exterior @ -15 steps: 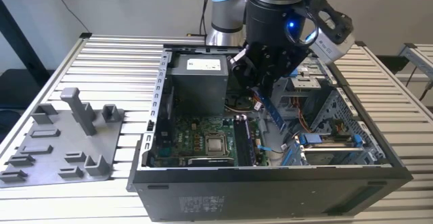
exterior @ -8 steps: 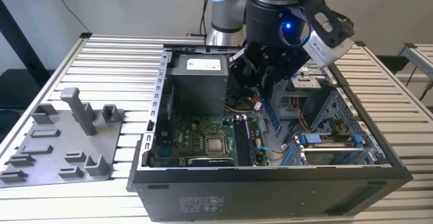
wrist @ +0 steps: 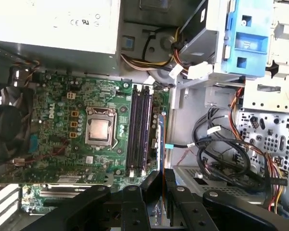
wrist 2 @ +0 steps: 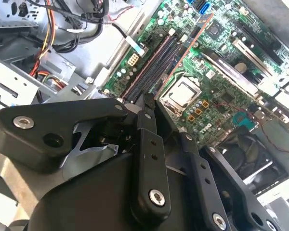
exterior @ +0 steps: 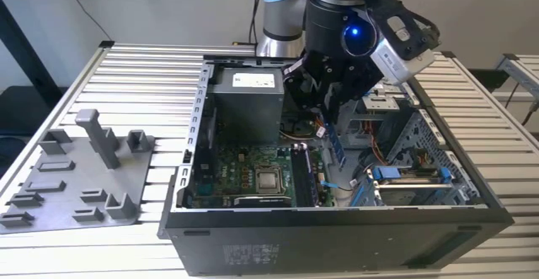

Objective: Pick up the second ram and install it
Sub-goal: 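Insert the second ram into the second slot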

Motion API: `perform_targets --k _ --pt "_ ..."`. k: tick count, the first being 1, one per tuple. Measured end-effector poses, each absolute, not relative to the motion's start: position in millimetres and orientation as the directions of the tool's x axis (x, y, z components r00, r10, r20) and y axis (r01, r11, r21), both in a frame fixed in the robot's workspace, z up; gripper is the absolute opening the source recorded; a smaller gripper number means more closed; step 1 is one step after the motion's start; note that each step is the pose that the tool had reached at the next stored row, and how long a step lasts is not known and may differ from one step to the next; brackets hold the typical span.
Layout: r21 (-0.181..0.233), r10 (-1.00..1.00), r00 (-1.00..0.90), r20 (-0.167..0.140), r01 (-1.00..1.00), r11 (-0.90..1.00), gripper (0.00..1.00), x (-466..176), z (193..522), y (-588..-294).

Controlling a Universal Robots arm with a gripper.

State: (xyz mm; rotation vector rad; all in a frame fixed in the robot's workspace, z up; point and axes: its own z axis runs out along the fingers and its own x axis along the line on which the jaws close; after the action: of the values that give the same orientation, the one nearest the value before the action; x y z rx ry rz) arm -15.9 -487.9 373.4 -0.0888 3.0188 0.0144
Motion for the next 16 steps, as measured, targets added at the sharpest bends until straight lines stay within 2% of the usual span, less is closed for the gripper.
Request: perform_targets --k 7,16 --pt "0.006 0.032 -0.992 -0.121 0.031 0.999 0.17 -16.2 372.9 -487.7" --pt "0.006 0.05 -0.991 -0.121 0.049 0.999 0.17 -18.0 372.7 -485.8"
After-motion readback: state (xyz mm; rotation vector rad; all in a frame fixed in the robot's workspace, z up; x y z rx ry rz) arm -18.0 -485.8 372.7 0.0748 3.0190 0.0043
